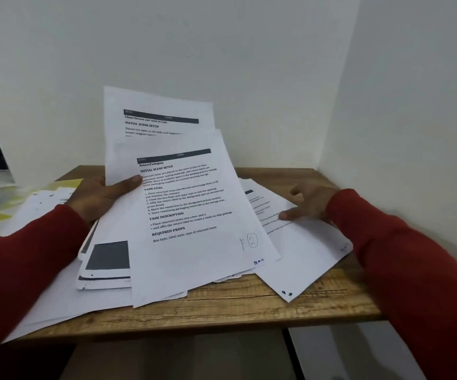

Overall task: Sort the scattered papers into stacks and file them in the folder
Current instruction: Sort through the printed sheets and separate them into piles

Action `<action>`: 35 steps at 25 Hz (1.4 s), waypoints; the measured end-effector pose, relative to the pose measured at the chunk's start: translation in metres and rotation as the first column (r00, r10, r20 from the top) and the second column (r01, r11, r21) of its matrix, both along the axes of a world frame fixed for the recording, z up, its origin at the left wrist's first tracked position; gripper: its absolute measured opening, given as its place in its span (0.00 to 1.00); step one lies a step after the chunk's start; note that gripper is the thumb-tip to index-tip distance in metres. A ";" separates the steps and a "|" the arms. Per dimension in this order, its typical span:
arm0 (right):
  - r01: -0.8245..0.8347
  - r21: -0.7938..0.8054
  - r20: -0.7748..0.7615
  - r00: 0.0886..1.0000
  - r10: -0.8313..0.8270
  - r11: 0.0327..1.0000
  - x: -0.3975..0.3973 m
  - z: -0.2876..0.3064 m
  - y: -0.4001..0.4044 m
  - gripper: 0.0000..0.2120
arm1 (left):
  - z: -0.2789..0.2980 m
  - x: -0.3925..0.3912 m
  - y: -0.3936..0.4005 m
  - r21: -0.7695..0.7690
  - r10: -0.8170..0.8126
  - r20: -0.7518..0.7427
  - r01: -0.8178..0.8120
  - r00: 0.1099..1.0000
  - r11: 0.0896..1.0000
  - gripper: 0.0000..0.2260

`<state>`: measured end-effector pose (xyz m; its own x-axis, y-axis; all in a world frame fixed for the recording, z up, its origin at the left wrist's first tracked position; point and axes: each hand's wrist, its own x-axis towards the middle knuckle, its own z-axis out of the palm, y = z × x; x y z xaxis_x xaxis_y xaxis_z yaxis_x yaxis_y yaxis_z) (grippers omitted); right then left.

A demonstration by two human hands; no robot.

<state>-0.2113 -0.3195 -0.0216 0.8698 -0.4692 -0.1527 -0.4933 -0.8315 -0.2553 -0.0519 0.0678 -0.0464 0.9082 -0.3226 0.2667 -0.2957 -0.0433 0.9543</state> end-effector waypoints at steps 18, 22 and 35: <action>-0.336 0.716 0.651 0.636 -0.413 0.612 -0.022 0.042 0.024 0.08 | -0.002 -0.002 -0.008 -0.064 -0.010 -0.142 0.001 0.990 0.998 0.09; -0.366 0.787 0.527 0.818 -0.231 0.497 0.008 0.017 0.071 0.08 | -0.001 -0.003 -0.007 -0.091 0.028 -0.081 -0.035 0.996 0.995 0.13; -0.233 0.581 0.676 0.671 -0.303 0.780 0.006 0.040 0.025 0.07 | 0.005 0.005 0.005 0.039 0.217 0.124 -0.224 0.968 0.974 0.10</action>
<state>-0.2057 -0.2942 0.0186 0.8003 -0.5464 0.2468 0.0421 -0.3594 -0.9322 -0.0465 0.0727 -0.0410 0.9216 -0.1342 0.3642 -0.3834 -0.1687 0.9081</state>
